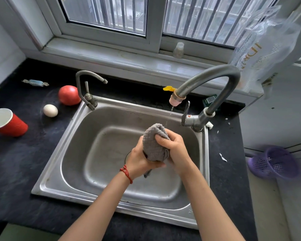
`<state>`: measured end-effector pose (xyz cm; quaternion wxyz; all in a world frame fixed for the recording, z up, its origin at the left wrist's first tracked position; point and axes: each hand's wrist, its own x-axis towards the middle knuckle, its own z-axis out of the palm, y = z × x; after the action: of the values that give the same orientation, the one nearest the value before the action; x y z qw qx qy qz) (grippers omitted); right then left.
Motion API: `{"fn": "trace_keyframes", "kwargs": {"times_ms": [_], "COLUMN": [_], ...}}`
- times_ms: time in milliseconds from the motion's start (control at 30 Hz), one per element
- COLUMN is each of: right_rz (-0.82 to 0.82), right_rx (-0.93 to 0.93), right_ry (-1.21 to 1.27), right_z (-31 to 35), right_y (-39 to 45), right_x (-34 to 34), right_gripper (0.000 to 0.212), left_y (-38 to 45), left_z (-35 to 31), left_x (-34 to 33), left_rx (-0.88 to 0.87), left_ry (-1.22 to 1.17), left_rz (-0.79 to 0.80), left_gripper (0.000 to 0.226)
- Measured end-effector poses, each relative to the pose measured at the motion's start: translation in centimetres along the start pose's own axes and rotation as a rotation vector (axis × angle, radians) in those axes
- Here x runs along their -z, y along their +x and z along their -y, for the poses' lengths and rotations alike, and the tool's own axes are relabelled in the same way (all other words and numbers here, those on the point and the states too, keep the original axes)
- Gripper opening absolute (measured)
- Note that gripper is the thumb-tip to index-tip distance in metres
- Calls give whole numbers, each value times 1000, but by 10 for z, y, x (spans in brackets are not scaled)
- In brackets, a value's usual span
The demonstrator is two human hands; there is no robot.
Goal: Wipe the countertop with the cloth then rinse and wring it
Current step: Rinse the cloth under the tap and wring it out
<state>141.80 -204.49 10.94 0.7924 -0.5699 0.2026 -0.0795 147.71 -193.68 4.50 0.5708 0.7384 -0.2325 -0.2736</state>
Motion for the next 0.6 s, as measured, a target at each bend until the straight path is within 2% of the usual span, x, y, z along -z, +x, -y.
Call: {"fn": "trace_keyframes", "kwargs": {"times_ms": [133,200,233,267,333,400,433,467,533,600], "right_rz": [-81,-176,-222,-251,-293,-405,-430,-390,-171,9], "right_rx": [-55,-117,-172,-234,-320,-248,-145,-5,257,418], "right_ry": [511,633,612,522,190,-174,-319,-435,-794,-1278], "right_z": [-17,-26,-30,-34,-39,-41,-40,-37,-37,-43], "right_y": [-6,-7,-8,-8,-11,-14,-17,-20,-23,-23], "right_x": [6,13,17,21,29,38,42,44,41,32], "right_gripper": [21,22,20,18,15,18,33,50,77,92], "left_y": [8,13,15,16,16,14,14,15,17,23], "left_z": [-1,-5,-7,-8,-8,-7,-7,-9,-14,-20], "left_x": [0,1,2,3,5,5,4,3,0,-2], "left_rx": [-18,16,31,41,59,109,146,188,241,273], "left_ry": [-12,6,16,29,93,172,194,215,244,274], "left_rz": [13,-16,-45,-73,-102,-140,-166,-187,-162,-5], "left_gripper": [51,32,26,22,16,18,14,15,27,26]}}
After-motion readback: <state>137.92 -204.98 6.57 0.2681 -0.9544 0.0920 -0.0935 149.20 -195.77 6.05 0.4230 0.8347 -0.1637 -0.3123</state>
